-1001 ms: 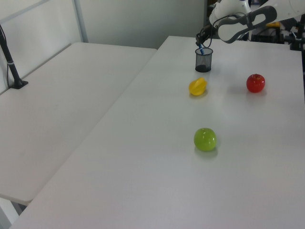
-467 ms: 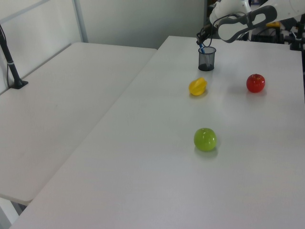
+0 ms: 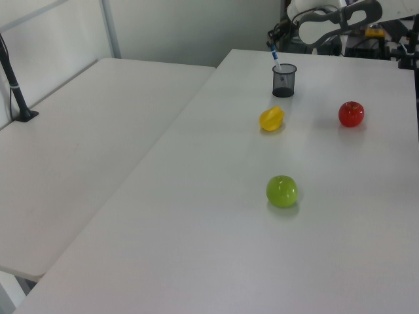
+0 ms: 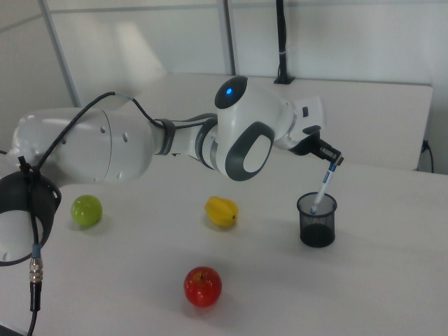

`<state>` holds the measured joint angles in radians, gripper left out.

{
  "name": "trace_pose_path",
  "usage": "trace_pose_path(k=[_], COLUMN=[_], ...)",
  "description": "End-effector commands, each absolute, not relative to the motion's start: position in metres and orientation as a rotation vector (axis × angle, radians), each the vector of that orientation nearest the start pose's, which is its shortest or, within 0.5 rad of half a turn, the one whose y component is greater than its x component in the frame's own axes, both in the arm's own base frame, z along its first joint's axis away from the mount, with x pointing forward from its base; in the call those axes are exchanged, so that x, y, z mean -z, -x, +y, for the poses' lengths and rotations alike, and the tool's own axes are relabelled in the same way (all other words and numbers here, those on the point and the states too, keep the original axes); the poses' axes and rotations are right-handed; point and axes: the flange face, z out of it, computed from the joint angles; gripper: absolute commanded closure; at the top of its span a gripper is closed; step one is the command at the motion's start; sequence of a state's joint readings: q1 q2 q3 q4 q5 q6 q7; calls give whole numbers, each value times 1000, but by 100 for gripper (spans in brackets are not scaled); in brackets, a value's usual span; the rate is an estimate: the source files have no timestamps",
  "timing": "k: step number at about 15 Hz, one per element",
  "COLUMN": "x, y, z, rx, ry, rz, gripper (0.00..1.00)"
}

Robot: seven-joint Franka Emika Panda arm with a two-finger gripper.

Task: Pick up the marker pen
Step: 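Grasp the white marker and lift it out of the cup, then carry the marker past the yellow fruit and lower it to the table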

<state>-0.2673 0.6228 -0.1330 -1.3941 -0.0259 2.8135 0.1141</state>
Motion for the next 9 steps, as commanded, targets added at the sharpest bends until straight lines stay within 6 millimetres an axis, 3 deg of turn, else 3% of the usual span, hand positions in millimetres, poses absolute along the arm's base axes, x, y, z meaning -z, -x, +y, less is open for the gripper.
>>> trace_pose_path(k=[1,5,9], x=[-482,-518,-528], y=[-712,-710,-703], z=[-266,-241,-204], rx=[1357,1410,1329], ry=[2956,2894,2873], rz=[669,651,626], gripper=[100,100,100])
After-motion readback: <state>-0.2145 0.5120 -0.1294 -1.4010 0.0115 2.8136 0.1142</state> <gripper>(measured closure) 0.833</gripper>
